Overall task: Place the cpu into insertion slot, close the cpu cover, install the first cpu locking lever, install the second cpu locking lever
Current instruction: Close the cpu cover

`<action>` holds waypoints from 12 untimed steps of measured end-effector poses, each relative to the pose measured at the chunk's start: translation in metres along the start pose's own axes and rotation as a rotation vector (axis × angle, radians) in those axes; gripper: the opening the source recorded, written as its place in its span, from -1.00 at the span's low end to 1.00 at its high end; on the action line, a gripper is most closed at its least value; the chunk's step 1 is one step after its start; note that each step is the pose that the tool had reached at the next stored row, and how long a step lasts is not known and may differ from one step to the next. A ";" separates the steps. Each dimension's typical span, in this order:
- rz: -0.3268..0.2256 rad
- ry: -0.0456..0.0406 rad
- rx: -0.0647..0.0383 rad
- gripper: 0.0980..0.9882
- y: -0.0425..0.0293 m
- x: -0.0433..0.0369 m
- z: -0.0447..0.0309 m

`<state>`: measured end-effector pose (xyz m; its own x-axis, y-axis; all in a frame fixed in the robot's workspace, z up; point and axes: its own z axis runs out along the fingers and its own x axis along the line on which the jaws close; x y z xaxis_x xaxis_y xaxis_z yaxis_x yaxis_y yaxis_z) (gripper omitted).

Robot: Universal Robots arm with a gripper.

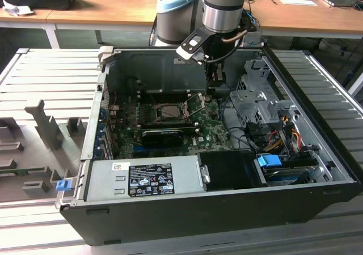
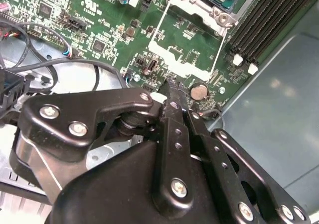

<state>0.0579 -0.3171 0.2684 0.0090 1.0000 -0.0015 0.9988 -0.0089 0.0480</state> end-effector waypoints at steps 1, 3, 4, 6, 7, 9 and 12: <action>0.000 -0.0001 0.000 -0.98 0.0000 -0.0002 0.0017; -0.001 -0.0002 0.000 -0.98 -0.0002 -0.0007 0.0053; -0.001 -0.0001 0.000 -0.98 -0.0004 -0.0007 0.0090; -0.002 -0.0001 0.000 -0.98 0.0014 -0.0007 0.0125; -0.002 -0.0001 0.000 -0.98 0.0028 -0.0007 0.0128; -0.002 0.0000 0.000 -0.98 0.0034 -0.0006 0.0149; -0.003 0.0001 0.000 -0.98 0.0032 -0.0006 0.0206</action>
<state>0.0620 -0.3178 0.2480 0.0064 1.0000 -0.0016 0.9988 -0.0064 0.0480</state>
